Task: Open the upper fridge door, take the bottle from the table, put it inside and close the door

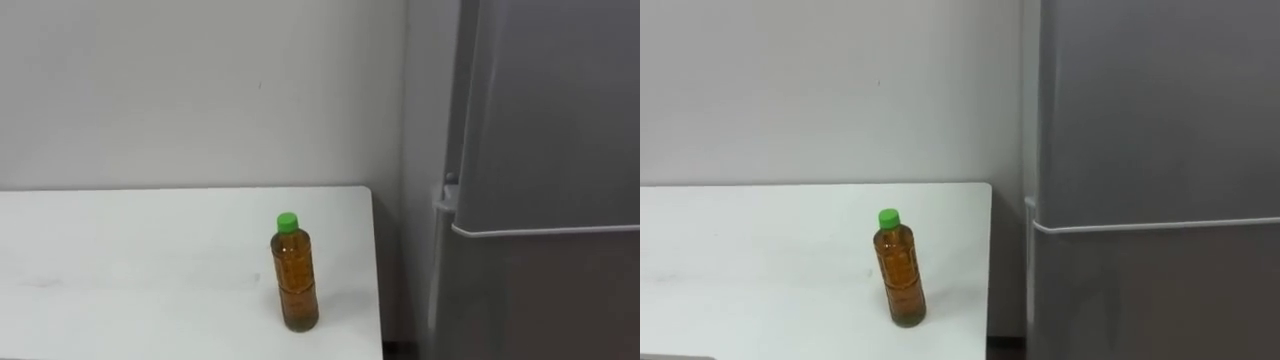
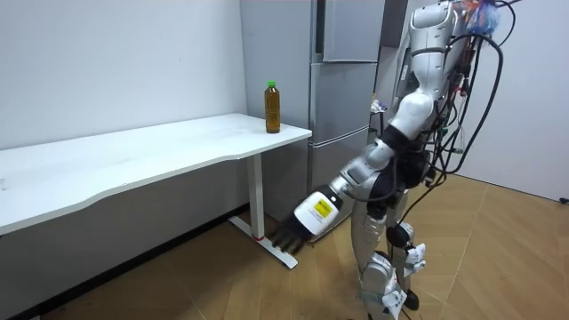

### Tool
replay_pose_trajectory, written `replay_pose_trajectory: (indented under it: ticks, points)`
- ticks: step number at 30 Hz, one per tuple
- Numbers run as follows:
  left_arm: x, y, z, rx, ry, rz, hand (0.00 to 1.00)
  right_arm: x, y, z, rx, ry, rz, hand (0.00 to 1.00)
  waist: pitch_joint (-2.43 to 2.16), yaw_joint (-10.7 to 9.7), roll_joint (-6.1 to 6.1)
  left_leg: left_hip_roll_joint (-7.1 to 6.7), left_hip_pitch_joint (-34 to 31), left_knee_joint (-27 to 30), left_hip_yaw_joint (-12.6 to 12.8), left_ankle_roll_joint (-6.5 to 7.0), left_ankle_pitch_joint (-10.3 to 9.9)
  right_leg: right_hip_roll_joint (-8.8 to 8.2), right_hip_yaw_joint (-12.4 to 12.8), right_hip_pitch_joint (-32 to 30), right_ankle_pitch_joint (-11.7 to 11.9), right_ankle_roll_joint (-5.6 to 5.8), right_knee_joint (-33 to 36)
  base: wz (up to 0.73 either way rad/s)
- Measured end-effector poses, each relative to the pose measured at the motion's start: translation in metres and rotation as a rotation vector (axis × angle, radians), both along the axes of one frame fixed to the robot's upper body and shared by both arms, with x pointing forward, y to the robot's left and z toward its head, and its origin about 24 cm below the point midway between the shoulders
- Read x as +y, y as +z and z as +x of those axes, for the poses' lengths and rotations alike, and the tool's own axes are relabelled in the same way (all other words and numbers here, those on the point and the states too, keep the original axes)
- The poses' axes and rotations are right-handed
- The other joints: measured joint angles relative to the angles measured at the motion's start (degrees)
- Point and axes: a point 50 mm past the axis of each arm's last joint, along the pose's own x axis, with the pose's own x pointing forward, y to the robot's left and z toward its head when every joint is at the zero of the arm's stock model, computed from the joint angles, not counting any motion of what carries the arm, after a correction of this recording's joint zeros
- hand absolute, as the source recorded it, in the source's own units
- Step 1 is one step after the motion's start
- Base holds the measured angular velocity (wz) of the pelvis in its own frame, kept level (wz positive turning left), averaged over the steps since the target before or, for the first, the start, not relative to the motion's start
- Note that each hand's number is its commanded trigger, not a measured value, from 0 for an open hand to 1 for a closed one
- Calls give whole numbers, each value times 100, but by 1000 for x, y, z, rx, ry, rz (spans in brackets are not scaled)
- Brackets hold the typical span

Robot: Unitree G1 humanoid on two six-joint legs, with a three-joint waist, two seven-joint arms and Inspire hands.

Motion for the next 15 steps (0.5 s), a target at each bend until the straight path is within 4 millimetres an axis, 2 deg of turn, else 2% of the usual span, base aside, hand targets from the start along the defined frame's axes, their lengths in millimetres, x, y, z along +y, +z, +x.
replay_pose_trajectory:
  ticks: [4,6,7,10,13,15]
  points:
    - [8,25,27,-160,32,75,0,-1,0,-1,4,18,-12,0,-11,-4,-15,0,-14,3,-11,-1,1,6,9,-13,0,0,-7,0]
    - [14,45,47,-265,32,137,0,-1,1,2,0,46,-18,0,-16,4,-22,0,-18,7,-8,-1,1,7,12,-32,0,0,-8,0]
    - [16,50,52,-290,31,150,0,-1,1,3,-2,51,-19,0,-33,4,10,0,-17,11,-7,-1,1,7,13,-31,0,0,-7,0]
    - [16,87,80,-472,20,217,0,2,1,3,-14,52,-18,0,-28,5,11,1,-20,21,-26,-1,1,12,27,-29,1,-1,-8,0]
    - [14,116,95,-610,-3,257,0,3,0,3,-20,38,-19,0,-24,-15,36,3,-9,26,-57,-1,0,17,4,-6,1,-1,-12,4]
    - [10,152,112,-770,-40,299,0,1,1,3,-22,29,-24,0,-11,-7,49,8,-14,9,-63,-4,-1,23,7,-10,1,-1,-11,0]
